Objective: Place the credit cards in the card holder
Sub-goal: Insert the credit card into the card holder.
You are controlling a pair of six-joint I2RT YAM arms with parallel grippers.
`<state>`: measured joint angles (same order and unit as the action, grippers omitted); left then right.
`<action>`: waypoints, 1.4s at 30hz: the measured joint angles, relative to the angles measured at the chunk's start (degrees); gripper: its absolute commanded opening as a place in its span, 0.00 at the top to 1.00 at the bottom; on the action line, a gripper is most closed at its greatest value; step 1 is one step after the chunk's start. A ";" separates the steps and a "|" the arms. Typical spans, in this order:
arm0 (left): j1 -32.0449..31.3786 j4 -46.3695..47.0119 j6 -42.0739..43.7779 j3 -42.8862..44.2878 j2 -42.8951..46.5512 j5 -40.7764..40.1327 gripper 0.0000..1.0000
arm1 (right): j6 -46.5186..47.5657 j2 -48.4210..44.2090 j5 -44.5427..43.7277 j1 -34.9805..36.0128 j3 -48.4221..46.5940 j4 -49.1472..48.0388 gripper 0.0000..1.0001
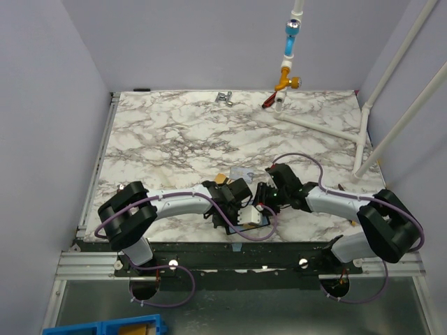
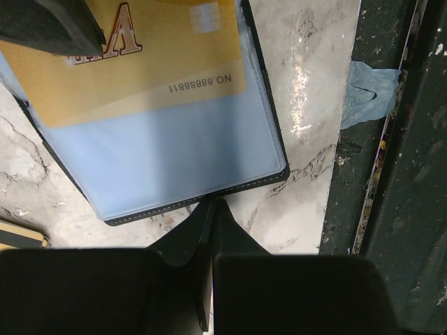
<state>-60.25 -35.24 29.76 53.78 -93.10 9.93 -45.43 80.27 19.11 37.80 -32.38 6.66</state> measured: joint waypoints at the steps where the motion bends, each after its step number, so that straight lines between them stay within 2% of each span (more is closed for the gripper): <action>1: 0.00 0.00 0.00 0.00 0.00 0.00 1.00 | 0.00 0.26 -0.02 0.02 -0.24 -0.02 0.59; 11: -0.15 0.00 0.57 0.00 0.00 -0.31 1.00 | -1.20 3.19 0.37 2.73 -0.94 -3.30 0.65; 19: -0.15 0.00 0.87 0.00 0.00 -0.35 1.00 | -1.44 4.81 0.44 5.07 -2.23 -3.89 0.63; 30: -0.17 0.24 1.22 -0.26 0.22 -0.42 1.00 | 0.44 2.84 -3.56 5.42 -3.39 1.36 0.60; 32: -0.22 0.28 1.25 -0.33 0.28 -0.48 1.00 | 0.52 2.89 -3.72 5.42 -3.78 1.88 0.65; 35: -0.24 0.33 1.25 -0.35 0.31 -0.50 1.00 | 0.66 3.50 -4.37 5.42 -4.20 2.21 0.85; 42: -0.24 0.70 1.27 -0.72 0.59 -0.50 1.00 | 0.42 4.17 -6.51 5.20 -4.66 2.67 0.87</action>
<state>-60.49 -34.54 31.03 53.06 -92.51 9.43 -45.01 84.44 12.60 43.00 -37.04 9.32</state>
